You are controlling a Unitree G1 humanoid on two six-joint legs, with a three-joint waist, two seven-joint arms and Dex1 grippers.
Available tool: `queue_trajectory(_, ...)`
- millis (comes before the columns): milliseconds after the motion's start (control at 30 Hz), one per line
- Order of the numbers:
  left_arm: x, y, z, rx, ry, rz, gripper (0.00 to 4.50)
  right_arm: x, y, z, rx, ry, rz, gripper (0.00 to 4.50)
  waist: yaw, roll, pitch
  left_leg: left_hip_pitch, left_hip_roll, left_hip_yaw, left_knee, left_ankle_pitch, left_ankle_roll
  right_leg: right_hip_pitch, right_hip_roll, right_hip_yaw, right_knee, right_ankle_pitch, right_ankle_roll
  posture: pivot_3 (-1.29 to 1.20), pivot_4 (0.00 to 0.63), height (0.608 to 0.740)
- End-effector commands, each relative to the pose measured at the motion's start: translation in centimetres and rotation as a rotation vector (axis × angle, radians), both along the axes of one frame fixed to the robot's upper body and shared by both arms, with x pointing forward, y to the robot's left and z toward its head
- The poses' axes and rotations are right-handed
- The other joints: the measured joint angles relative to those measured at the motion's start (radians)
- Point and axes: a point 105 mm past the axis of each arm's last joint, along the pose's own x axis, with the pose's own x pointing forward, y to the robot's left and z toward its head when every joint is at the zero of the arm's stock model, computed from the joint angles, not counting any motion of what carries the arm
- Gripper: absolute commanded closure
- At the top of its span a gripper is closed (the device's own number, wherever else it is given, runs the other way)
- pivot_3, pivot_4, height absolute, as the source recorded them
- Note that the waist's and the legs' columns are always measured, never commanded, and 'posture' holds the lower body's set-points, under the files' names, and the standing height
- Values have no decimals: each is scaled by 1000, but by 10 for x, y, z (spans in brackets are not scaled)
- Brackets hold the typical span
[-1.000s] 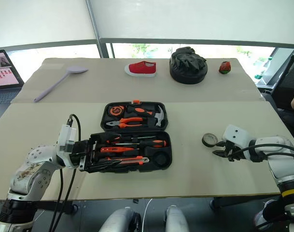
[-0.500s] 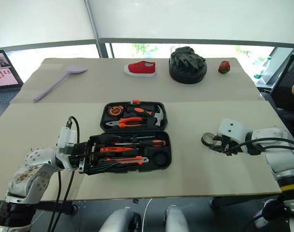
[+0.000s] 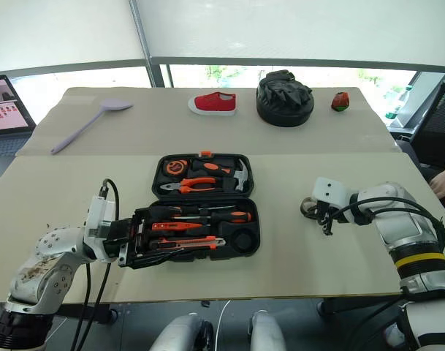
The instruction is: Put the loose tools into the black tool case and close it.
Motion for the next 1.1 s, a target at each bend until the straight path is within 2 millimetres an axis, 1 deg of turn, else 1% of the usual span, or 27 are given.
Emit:
queue_trajectory(33,-5,-2,10,-6,-58,-14,0,-13,34,37,133,-28,212,4427,0,0,0,0,0,0,0,0,0,0,0,0,0,0,0,0,150,740)
queue_trajectory(67,-5,-2,9,-6,-56,-14,0,-24,53,47,182,-19,325,4427,0,1,1,0,0,0,0,0,0,0,0,0,0,0,0,0,150,740)
queue_trajectory(100,-6,-2,8,-5,-53,-16,0,-35,66,53,226,25,380,4427,-3,2,1,-1,0,0,0,0,0,-1,0,0,0,0,0,0,150,740)
queue_trajectory(133,-7,-2,7,-3,-51,-19,0,-43,85,62,297,36,442,4427,-7,2,1,-1,1,0,-1,0,0,-2,1,1,0,0,0,0,150,740)
queue_trajectory(200,-8,-2,5,2,-48,-24,0,-59,109,72,382,99,500,4427,-11,2,1,0,2,0,-1,0,0,-2,1,1,0,0,-1,0,150,740)
queue_trajectory(233,-9,-2,4,3,-47,-25,0,-65,118,74,395,116,530,4427,-11,2,1,0,3,0,-2,0,0,-2,1,1,0,1,-2,0,150,740)
queue_trajectory(300,-10,-4,2,-1,-45,-28,0,-72,129,71,389,164,536,4427,-8,2,1,-1,3,-2,-2,0,-1,-2,1,0,0,1,-2,0,150,740)
queue_trajectory(400,-12,-6,1,-6,-41,-38,0,-75,141,60,358,222,514,4427,1,1,1,-1,2,-2,-1,0,-1,-3,-2,0,0,1,-2,0,150,740)
queue_trajectory(500,-14,-6,-1,-2,-37,-44,0,-74,146,46,296,229,489,4427,4,1,1,-4,0,-2,-1,0,-2,-7,-4,0,0,1,-2,0,150,740)
queue_trajectory(600,-16,-2,-5,16,-32,-53,0,-71,140,29,192,214,476,4427,4,1,1,-9,0,-2,-1,1,-3,-12,-4,-1,1,1,-2,0,150,740)
queue_trajectory(733,-12,1,-5,36,-45,-57,0,-71,143,17,156,214,457,4427,3,1,1,-12,0,-2,-1,2,-5,-15,-2,-2,1,2,-3,0,150,740)
queue_trajectory(767,-11,1,-4,36,-50,-55,0,-69,143,14,138,205,446,4427,3,1,1,-12,0,-2,-1,2,-5,-15,-2,-2,1,2,-3,0,150,740)
queue_trajectory(800,-10,1,-4,37,-54,-54,0,-72,140,11,111,228,452,4427,4,1,1,-12,0,-2,-1,2,-4,-15,-2,-2,1,2,-3,0,150,740)
queue_trajectory(900,-10,2,-3,38,-58,-51,0,-75,138,6,110,259,437,4427,5,1,1,-12,0,-2,0,2,-3,-13,-3,-2,1,2,-2,0,150,740)
queue_trajectory(1067,-10,5,-6,45,-55,-34,0,-67,139,6,111,222,397,4427,5,1,1,-12,-1,-2,1,1,-2,-12,-3,-3,0,2,-1,0,150,740)
queue_trajectory(1100,-10,5,-6,47,-56,-34,0,-71,139,5,95,245,420,4083,5,1,1,-12,-1,-2,1,1,-2,-12,-3,-3,0,2,-1,0,150,740)
